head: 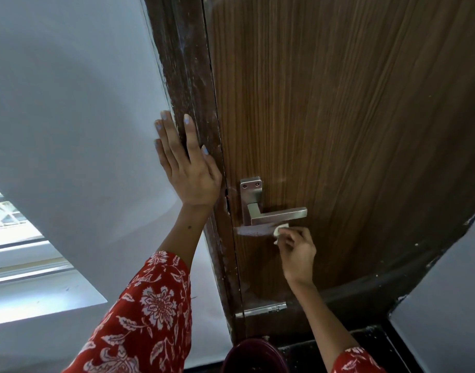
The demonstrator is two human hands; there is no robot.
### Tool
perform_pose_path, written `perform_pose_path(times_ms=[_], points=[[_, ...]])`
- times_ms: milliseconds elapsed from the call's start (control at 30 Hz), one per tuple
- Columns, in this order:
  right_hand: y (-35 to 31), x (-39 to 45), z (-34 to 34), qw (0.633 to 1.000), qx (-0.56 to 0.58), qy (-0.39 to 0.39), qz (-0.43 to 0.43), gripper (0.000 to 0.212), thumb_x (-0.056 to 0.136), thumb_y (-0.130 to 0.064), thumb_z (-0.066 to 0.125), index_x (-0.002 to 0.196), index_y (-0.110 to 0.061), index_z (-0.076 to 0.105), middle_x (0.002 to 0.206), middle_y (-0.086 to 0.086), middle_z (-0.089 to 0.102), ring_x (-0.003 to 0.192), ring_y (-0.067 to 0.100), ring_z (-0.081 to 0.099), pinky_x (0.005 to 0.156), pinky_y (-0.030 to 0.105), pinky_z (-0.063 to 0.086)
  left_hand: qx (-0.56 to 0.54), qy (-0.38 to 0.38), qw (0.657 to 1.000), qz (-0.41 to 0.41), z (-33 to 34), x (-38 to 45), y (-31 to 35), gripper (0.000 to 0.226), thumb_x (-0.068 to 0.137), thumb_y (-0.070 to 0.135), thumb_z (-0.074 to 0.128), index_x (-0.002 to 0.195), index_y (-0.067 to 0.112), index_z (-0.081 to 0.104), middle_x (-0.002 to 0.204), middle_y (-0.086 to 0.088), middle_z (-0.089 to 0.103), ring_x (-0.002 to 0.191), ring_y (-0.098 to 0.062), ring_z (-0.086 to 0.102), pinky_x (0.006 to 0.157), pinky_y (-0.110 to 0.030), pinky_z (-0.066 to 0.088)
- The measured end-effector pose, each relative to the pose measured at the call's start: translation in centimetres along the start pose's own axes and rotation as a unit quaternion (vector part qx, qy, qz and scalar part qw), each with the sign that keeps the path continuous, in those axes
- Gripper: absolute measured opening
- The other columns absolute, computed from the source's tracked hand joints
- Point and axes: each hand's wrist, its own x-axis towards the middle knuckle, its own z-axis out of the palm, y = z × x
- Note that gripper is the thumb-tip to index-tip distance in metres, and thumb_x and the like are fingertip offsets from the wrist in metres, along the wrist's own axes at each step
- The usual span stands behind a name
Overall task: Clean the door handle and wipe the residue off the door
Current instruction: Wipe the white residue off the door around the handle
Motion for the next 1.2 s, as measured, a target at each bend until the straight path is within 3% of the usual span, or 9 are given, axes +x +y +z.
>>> perform_pose_path(times_ms=[133, 367, 467, 633, 700, 800, 933, 1067, 1200], points=[[-0.4, 0.4, -0.3, 0.997, 0.012, 0.051, 0.049, 0.017, 0.079, 0.003, 0.067, 0.095, -0.002, 0.067, 0.11, 0.013, 0.058, 0.093, 0.02, 0.062, 0.077, 0.017, 0.047, -0.012, -0.009, 1.0, 0.004, -0.3, -0.1, 0.0, 0.047, 0.097, 0.015, 0.036, 0.143, 0.007, 0.031, 0.144, -0.03, 0.04, 0.138, -0.041, 0.029, 0.119, -0.044, 0.017], [-0.7, 1.1, -0.9, 0.997, 0.024, 0.038, 0.056, 0.017, 0.076, 0.004, 0.069, 0.092, -0.002, 0.068, 0.106, 0.01, 0.059, 0.091, 0.017, 0.062, 0.072, 0.01, 0.047, -0.026, -0.011, 1.0, 0.006, -0.2, -0.2, 0.0, 0.049, 0.096, 0.014, 0.039, 0.143, 0.007, 0.031, 0.144, -0.029, 0.038, 0.139, -0.04, 0.026, 0.12, -0.043, 0.015], [-0.8, 1.2, -0.9, 0.989, 0.053, 0.102, 0.091, 0.019, 0.077, 0.005, 0.067, 0.094, -0.002, 0.067, 0.107, 0.011, 0.059, 0.093, 0.019, 0.062, 0.071, 0.011, 0.048, -0.034, -0.01, 0.999, 0.008, -0.2, -0.3, -0.2, 0.049, 0.096, 0.015, 0.039, 0.143, 0.007, 0.032, 0.143, -0.029, 0.038, 0.139, -0.04, 0.026, 0.12, -0.043, 0.014], [-1.7, 0.6, 0.0, 0.996, 0.034, 0.056, 0.053, 0.019, 0.076, 0.006, 0.068, 0.093, -0.004, 0.069, 0.104, 0.007, 0.06, 0.089, 0.014, 0.062, 0.073, 0.014, 0.049, -0.043, -0.015, 0.999, 0.02, -0.4, -0.2, -0.3, 0.048, 0.095, 0.014, 0.039, 0.142, 0.005, 0.032, 0.142, -0.031, 0.039, 0.137, -0.042, 0.028, 0.12, -0.043, 0.014], [-1.6, 0.7, -0.1, 0.995, 0.028, 0.071, 0.071, 0.017, 0.077, 0.004, 0.068, 0.091, -0.005, 0.069, 0.103, 0.008, 0.061, 0.088, 0.014, 0.062, 0.07, 0.011, 0.047, -0.043, -0.018, 0.999, 0.018, -0.4, -0.2, -0.3, 0.048, 0.095, 0.013, 0.041, 0.141, 0.005, 0.033, 0.141, -0.032, 0.041, 0.136, -0.043, 0.03, 0.12, -0.044, 0.014], [-2.0, 0.6, 0.2, 0.992, 0.031, 0.106, 0.061, 0.02, 0.079, 0.004, 0.066, 0.097, -0.003, 0.068, 0.106, 0.01, 0.061, 0.092, 0.017, 0.062, 0.078, 0.021, 0.051, -0.039, -0.015, 0.999, 0.016, -0.4, -0.2, -0.3, 0.049, 0.093, 0.012, 0.044, 0.14, 0.005, 0.035, 0.14, -0.032, 0.042, 0.135, -0.043, 0.031, 0.119, -0.043, 0.014], [-2.0, 0.3, 0.4, 0.998, 0.003, 0.052, 0.025, 0.02, 0.078, 0.003, 0.067, 0.096, -0.004, 0.068, 0.108, 0.007, 0.059, 0.092, 0.013, 0.061, 0.079, 0.016, 0.049, -0.042, -0.013, 0.999, 0.017, -0.4, -0.2, -0.3, 0.047, 0.094, 0.013, 0.042, 0.14, 0.005, 0.034, 0.14, -0.032, 0.043, 0.136, -0.042, 0.03, 0.12, -0.043, 0.014], [-2.3, 0.6, 0.2, 0.992, 0.023, 0.109, 0.055, 0.02, 0.08, 0.003, 0.064, 0.1, -0.001, 0.066, 0.111, 0.011, 0.058, 0.097, 0.018, 0.061, 0.082, 0.024, 0.05, -0.037, -0.008, 0.999, 0.008, -0.4, -0.1, -0.2, 0.048, 0.094, 0.014, 0.043, 0.14, 0.007, 0.035, 0.139, -0.031, 0.044, 0.135, -0.042, 0.034, 0.119, -0.042, 0.015], [-2.7, 0.0, 0.7, 0.997, -0.02, 0.049, -0.06, 0.018, 0.078, 0.003, 0.067, 0.096, -0.002, 0.068, 0.108, 0.011, 0.06, 0.096, 0.013, 0.059, 0.083, 0.025, 0.051, -0.031, -0.013, 0.999, 0.01, -0.3, -0.1, -0.1, 0.047, 0.094, 0.013, 0.042, 0.14, 0.006, 0.035, 0.14, -0.03, 0.044, 0.135, -0.043, 0.035, 0.119, -0.043, 0.016]])
